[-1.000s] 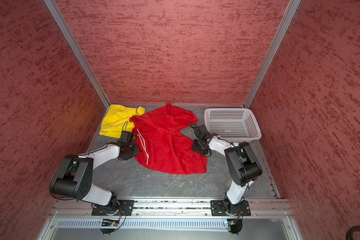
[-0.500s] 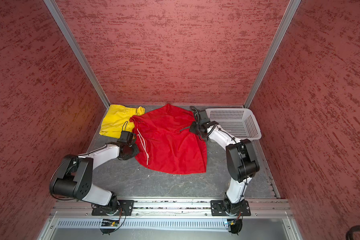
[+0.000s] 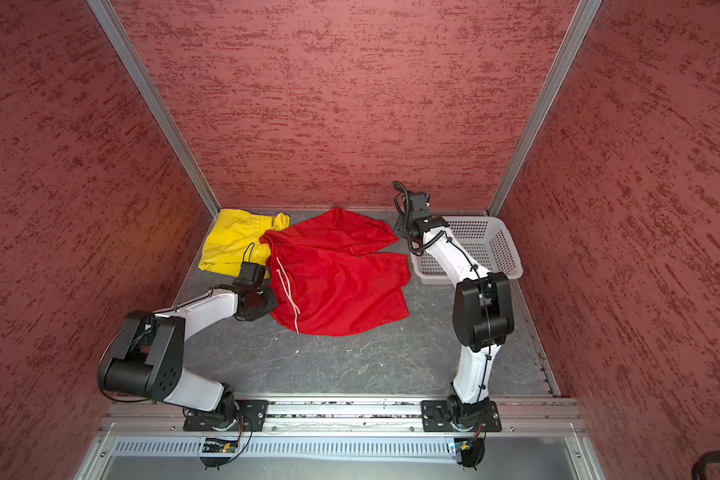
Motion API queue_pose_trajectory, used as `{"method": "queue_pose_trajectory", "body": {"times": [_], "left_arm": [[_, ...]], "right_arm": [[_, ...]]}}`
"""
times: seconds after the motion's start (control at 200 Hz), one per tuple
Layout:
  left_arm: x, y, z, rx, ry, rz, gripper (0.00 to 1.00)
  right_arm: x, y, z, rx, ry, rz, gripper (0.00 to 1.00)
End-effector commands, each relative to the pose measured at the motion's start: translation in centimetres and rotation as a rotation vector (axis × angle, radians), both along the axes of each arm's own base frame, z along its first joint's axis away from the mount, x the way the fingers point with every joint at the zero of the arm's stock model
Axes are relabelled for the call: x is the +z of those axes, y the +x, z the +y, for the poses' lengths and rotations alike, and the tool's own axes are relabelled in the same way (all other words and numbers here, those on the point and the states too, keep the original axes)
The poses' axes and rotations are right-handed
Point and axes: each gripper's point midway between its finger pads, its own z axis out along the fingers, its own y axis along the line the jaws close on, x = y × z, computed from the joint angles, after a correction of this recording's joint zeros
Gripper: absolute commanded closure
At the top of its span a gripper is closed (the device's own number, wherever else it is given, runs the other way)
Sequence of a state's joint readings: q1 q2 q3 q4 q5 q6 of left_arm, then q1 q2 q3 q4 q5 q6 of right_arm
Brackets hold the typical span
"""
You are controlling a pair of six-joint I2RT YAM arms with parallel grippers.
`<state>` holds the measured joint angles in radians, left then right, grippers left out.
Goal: Fold and stack the shorts
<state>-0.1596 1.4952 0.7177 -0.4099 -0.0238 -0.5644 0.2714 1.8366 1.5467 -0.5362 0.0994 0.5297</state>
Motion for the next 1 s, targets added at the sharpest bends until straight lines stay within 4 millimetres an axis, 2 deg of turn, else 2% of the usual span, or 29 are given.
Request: {"method": "queue_pose_trajectory", "body": {"times": [0.0, 0.09, 0.16, 0.255, 0.381, 0.456, 0.576, 0.761, 0.867, 0.972, 0.992], "left_arm": [[-0.5, -1.8, 0.3, 0.0, 0.005, 0.06, 1.0], [-0.4, -1.9, 0.4, -0.001, 0.011, 0.068, 1.0], [-0.2, -2.0, 0.4, 0.001, 0.016, 0.069, 1.0], [0.2, -2.1, 0.6, 0.003, 0.025, 0.06, 1.0], [0.7, -2.3, 0.8, 0.004, 0.04, 0.056, 1.0], [0.9, -2.3, 0.9, 0.002, 0.046, 0.055, 1.0], [1.0, -2.5, 0.9, 0.005, 0.046, 0.058, 1.0], [1.3, -2.9, 0.6, -0.002, 0.038, 0.059, 1.0], [1.6, -3.1, 0.1, -0.021, 0.048, 0.058, 1.0], [1.9, -3.4, -0.3, -0.049, 0.071, 0.066, 1.0], [2.0, -3.5, -0.4, -0.054, 0.073, 0.067, 1.0]], "right_arm": [[1.3, -4.0, 2.7, 0.091, -0.01, -0.012, 0.46], [-1.1, -8.0, 5.4, 0.17, -0.015, 0.035, 0.46], [-3.3, -11.0, 6.4, 0.197, -0.037, 0.08, 0.46], [-5.9, -14.7, 6.4, 0.195, -0.058, 0.129, 0.46], [-8.7, -17.9, 6.1, 0.191, -0.046, 0.178, 0.46], [-10.2, -19.0, 5.6, 0.177, -0.051, 0.203, 0.47], [-12.1, -19.6, 4.9, 0.144, -0.062, 0.214, 0.47], [-15.3, -21.1, 2.7, 0.057, -0.1, 0.268, 0.5], [-16.5, -22.7, 1.7, 0.029, -0.102, 0.309, 0.59], [-17.7, -25.0, 0.6, -0.006, -0.088, 0.364, 0.63], [-17.3, -25.2, 0.5, -0.016, -0.067, 0.355, 0.63]]}}
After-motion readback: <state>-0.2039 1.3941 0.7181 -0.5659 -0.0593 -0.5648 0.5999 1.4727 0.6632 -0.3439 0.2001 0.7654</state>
